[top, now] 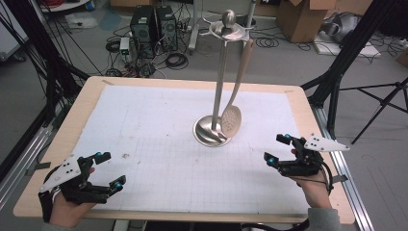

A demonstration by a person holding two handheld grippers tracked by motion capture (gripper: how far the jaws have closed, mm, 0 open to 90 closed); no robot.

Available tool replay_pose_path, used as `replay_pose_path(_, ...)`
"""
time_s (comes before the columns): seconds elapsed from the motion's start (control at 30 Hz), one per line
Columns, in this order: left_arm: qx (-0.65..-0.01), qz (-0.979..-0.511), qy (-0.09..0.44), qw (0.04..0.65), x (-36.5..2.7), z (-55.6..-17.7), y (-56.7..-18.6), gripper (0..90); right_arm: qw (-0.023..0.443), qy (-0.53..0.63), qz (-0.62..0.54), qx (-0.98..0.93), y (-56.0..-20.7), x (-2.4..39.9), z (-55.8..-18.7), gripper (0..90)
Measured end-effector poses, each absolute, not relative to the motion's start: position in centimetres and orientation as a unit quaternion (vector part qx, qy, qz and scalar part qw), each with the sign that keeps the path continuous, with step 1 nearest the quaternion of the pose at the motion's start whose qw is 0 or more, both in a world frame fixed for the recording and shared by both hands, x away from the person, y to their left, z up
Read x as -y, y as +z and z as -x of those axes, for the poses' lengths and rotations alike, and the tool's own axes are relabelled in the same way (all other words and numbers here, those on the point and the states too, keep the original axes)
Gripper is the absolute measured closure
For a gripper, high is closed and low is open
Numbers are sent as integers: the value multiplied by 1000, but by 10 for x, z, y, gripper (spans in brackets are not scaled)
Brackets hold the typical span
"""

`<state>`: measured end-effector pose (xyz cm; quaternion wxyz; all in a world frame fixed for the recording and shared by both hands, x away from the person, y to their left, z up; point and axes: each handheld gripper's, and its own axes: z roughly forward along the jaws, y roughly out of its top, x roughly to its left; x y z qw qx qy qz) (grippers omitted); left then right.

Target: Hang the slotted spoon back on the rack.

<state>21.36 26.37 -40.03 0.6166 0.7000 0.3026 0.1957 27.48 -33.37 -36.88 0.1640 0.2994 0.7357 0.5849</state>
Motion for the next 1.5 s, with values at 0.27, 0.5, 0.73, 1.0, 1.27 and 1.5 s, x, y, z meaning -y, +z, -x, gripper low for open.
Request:
replay_pose_path(0.27, -314, -696, 208, 612, -270, -215, -402, 42, 177, 574, -299, -742, -380, 336, -265, 118)
replay_pose_path(0.5, -320, -694, 209, 610, -274, -217, -406, 42, 173, 580, -310, -733, -392, 337, -258, 118)
replay_pose_path(0.73, -326, -691, 210, 611, -279, -220, -408, 42, 180, 582, -327, -723, -403, 349, -251, 118)
replay_pose_path(1.0, -333, -688, 215, 609, -286, -222, -409, 43, 188, 577, -340, -718, -412, 365, -239, 118)
replay_pose_path(1.27, -336, -689, 211, 607, -286, -224, -413, 42, 201, 579, -359, -704, -421, 380, -227, 118)
replay_pose_path(1.5, -339, -689, 210, 605, -286, -223, -415, 42, 210, 582, -376, -690, -435, 389, -221, 118)
